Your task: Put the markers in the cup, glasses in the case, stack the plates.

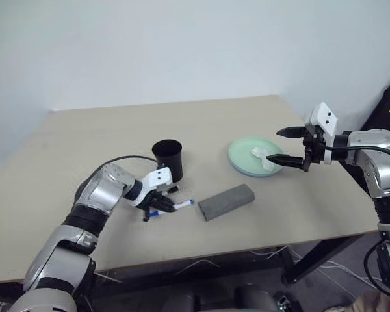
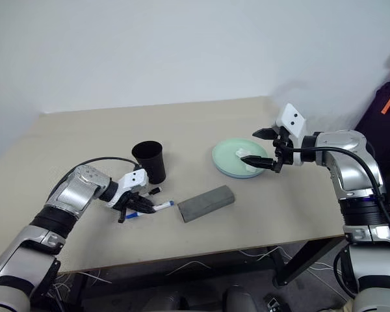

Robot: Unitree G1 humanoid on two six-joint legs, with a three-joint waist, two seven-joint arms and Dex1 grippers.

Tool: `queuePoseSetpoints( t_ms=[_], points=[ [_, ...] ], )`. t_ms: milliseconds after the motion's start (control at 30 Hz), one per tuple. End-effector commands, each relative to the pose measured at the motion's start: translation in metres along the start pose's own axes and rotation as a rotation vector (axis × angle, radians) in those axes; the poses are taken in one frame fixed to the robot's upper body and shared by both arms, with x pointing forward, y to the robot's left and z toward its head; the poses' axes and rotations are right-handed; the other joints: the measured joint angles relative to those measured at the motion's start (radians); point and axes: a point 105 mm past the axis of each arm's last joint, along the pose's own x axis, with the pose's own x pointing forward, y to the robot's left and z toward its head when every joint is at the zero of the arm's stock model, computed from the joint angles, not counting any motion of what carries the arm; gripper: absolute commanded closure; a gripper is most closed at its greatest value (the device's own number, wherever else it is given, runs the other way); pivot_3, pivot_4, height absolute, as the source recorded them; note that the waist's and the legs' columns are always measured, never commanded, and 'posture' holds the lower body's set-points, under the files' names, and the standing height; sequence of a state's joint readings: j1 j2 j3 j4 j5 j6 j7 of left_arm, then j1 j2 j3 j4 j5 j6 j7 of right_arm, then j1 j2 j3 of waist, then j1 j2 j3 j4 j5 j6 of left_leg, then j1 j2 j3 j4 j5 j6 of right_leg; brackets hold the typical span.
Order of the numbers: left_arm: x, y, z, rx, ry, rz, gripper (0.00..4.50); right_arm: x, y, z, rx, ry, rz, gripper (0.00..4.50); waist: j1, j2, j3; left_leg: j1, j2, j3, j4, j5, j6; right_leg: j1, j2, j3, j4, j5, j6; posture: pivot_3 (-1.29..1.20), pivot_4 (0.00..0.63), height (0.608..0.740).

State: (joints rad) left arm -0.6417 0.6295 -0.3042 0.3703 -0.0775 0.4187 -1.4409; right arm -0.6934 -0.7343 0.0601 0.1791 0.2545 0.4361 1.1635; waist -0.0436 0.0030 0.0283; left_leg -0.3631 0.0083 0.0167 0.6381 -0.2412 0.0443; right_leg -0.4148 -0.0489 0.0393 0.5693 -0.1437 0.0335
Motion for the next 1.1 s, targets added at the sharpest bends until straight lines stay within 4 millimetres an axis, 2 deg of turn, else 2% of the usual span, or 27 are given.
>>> queuePoseSetpoints(
  t_ms=[33, 167, 233, 367, 533, 600, 700, 967, 1100],
  points=[
    [-0.029, 0.005, 0.073, 0.049, -0.291, 0.052, 4.41, -0.005, -0.004, 0.016, -0.038, -0.045, -0.015, 0.0, 0.0, 0.0, 0.0, 0.0, 0.0, 0.0, 0.0, 0.0, 0.0, 0.0, 0.0, 0.0, 0.0, 0.0, 0.0, 0.0, 0.0, 0.727],
    [-0.052, 0.021, 0.113, 0.082, -0.503, 0.205, 4.41, -0.005, -0.005, 0.018, -0.039, -0.047, -0.019, 0.0, -0.002, 0.0, 0.0, 0.002, 0.0, -0.001, 0.0, 0.0, 0.0, 0.002, 0.001, -0.001, 0.0, 0.0, 0.0, 0.0, 0.0, 0.727],
    [-0.058, 0.026, 0.119, 0.09, -0.546, 0.253, 4.41, -0.005, -0.005, 0.018, -0.039, -0.048, -0.019, 0.0, -0.006, 0.0, 0.0, 0.004, 0.0, -0.001, -0.001, 0.0, 0.0, 0.003, 0.001, 0.0, 0.0, 0.0, 0.0, 0.0, 0.0, 0.727],
    [-0.077, 0.048, 0.128, 0.079, -0.677, 0.452, 4.41, -0.005, -0.006, 0.018, -0.038, -0.048, -0.021, 0.0, -0.004, 0.0, 0.0, 0.004, 0.0, -0.001, -0.001, 0.0, 0.0, 0.003, 0.001, 0.0, 0.0, 0.0, 0.0, 0.0, 0.0, 0.727],
    [-0.082, 0.057, 0.128, 0.059, -0.723, 0.521, 4.41, -0.005, -0.006, 0.018, -0.037, -0.048, -0.02, 0.0, -0.003, 0.0, 0.0, 0.003, 0.0, -0.001, 0.0, 0.0, 0.0, 0.003, 0.001, 0.0, 0.0, 0.0, 0.001, 0.0, 0.0, 0.727],
    [-0.087, 0.076, 0.111, 0.034, -0.761, 0.666, 4.41, -0.004, -0.006, 0.019, -0.037, -0.05, -0.015, 0.0, -0.001, 0.0, 0.0, 0.003, 0.0, 0.0, 0.0, 0.0, 0.0, 0.004, 0.001, 0.0, -0.001, 0.0, 0.001, 0.0, 0.0, 0.727],
    [-0.09, 0.091, 0.094, -0.014, -0.797, 0.774, 4.41, -0.002, -0.006, 0.02, -0.037, -0.051, -0.011, 0.0, 0.0, 0.0, 0.0, 0.003, -0.001, -0.001, 0.0, 0.0, 0.0, 0.004, 0.001, 0.0, -0.001, 0.0, 0.001, 0.0, 0.0, 0.727],
    [-0.089, 0.104, 0.076, -0.073, -0.831, 0.843, 4.41, -0.002, -0.006, 0.021, -0.039, -0.053, -0.009, 0.0, 0.001, -0.001, 0.0, 0.002, -0.001, -0.001, 0.0, 0.0, 0.0, 0.004, 0.001, 0.0, -0.001, 0.0, 0.001, 0.0, 0.0, 0.727],
    [-0.087, 0.106, 0.074, -0.079, -0.833, 0.849, 4.41, -0.002, -0.006, 0.021, -0.039, -0.053, -0.008, 0.0, 0.0, -0.001, 0.0, 0.003, -0.001, -0.001, 0.0, 0.0, 0.0, 0.004, 0.001, 0.0, -0.001, 0.0, 0.001, 0.0, 0.0, 0.727]
  ],
)
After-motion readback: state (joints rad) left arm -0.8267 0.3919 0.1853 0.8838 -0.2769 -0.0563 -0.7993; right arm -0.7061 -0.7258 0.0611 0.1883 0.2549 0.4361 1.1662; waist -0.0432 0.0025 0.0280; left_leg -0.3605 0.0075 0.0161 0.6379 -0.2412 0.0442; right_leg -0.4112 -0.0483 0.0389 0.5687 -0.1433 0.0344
